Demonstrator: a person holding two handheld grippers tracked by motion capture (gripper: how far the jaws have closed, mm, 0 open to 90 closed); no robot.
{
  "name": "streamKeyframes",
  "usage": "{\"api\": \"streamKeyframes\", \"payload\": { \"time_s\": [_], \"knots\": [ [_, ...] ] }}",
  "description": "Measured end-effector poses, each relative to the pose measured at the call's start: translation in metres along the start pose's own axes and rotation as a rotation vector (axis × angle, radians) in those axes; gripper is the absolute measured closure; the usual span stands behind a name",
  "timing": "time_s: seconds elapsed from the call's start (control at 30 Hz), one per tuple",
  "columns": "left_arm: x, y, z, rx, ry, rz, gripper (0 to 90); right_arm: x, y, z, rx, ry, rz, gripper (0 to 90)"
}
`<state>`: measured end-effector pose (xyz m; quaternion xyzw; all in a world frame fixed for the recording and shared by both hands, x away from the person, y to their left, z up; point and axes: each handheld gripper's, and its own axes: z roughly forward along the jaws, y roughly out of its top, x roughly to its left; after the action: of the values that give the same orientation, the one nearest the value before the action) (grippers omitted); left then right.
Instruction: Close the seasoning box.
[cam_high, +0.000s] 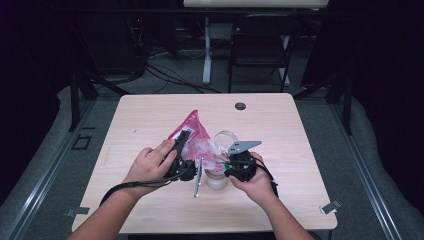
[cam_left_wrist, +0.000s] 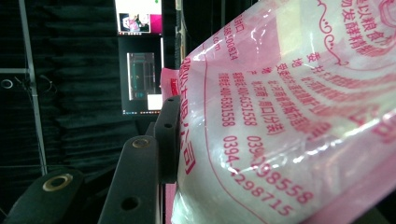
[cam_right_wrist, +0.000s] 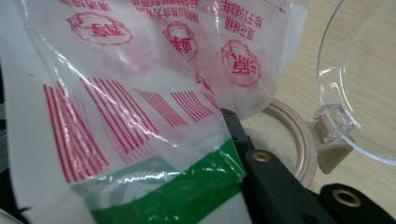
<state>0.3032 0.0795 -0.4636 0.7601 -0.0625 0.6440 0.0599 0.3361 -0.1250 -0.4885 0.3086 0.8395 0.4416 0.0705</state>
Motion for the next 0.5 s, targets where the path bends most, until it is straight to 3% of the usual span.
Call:
{"api": "streamKeyframes", "payload": {
  "time_s": [0.5],
  "knots": [
    [0.0016,-0.0021,0.0006,0.006,-0.005,-0.041,62.0,0.0019,0.0022,-0.0038,-0.014,-0.012,-0.009,90.0]
  ]
}}
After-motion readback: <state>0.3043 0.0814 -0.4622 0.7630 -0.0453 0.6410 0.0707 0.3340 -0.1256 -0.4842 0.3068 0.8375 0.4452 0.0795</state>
